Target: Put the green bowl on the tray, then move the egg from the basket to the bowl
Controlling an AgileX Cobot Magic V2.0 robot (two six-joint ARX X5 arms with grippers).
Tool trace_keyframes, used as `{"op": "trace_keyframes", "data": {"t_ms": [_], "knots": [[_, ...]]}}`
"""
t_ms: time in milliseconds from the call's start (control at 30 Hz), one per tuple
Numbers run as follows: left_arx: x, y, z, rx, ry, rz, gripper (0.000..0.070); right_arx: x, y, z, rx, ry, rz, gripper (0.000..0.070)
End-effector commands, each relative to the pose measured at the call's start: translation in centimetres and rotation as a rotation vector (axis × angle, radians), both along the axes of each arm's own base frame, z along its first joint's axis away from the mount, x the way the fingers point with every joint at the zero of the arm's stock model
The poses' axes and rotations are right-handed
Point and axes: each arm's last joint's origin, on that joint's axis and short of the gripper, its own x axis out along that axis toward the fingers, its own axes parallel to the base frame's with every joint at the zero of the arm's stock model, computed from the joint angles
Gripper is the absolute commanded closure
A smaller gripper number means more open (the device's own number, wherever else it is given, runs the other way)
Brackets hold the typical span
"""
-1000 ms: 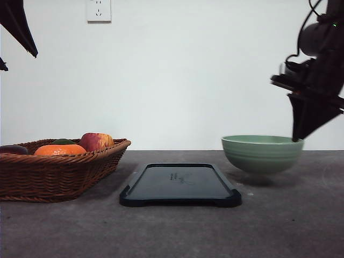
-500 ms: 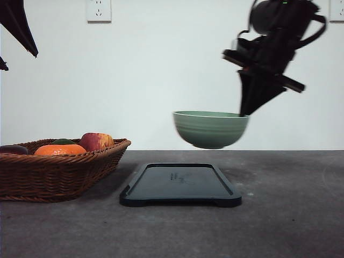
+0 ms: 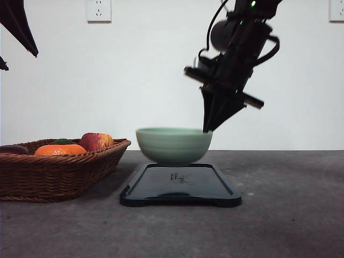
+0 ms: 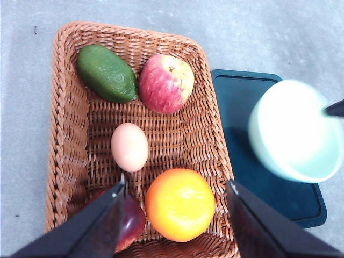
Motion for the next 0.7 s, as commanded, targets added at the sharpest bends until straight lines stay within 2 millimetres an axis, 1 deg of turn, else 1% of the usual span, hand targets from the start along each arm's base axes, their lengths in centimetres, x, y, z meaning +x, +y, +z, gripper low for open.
{"op": "trace_keyframes", "data": {"t_ms": [0,133,233,533,667], "knots": [[0.3,-0.1,0.6,-0.005,-0.025,-0.005,0.0339,0.5,0.5,-0.5,0.002,0.004,0.001,0.0699],[0.3,-0.1,0.6,-0.004,-0.025,-0.005,0.0339,0.8,0.7,-1.3,-0.026,0.005,-0.005,0.0699],[0.3,-0.1,0.6,-0.004,-0.025,-0.005,0.0339,0.9,0.7,-1.5,-0.053,-0.007,-0.014,0.0699],[0.3,-0.1,0.6,-0.004,-0.025,-0.005,0.0339,1.0,0.8,-1.7,-0.051,-0.011,-0.014,0.0699],[0.3,-0.1,0.6,-0.004,-0.025,-0.005,0.0339,1.1,0.8,-2.1,-0.055,0.001,-0.014,0.0698]]}}
